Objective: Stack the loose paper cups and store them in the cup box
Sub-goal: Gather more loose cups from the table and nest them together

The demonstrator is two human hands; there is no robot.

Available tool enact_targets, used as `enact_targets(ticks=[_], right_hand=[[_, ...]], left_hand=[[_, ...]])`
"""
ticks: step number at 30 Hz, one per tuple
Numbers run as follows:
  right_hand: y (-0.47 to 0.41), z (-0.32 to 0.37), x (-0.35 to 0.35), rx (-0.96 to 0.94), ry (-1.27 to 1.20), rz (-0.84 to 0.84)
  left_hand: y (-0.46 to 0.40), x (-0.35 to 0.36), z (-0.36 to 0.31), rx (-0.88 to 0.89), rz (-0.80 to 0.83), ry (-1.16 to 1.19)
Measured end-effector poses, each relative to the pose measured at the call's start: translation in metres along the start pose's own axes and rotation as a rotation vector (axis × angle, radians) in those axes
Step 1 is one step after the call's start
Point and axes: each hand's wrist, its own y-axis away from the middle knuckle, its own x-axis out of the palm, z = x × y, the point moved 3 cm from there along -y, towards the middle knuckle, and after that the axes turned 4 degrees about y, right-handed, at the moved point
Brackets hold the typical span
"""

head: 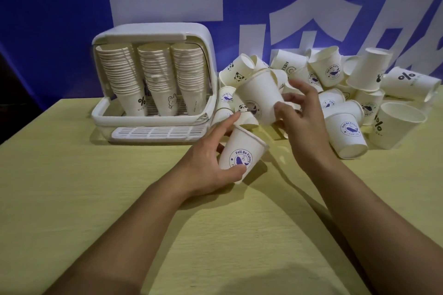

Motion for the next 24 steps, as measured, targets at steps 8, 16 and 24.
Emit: enact_targets(ticks=[8, 16, 24], right_hand=[[0.011, -0.007, 0.024, -0.096, 0.095, 0.305], [-0.014, -0.026, -0.003, -0.269, 0.542, -0.027], [-0.035, -0.054, -0.024, 0.029, 0.787, -0.018]], left_hand=[[0.000, 0.000, -0.001, -0.019, -0.088, 0.045], [-0.001, -0.005, 0.000, 0.017, -0.148, 0.045], [0.002, 0.000, -0.004, -0.005, -0.007, 0.033]])
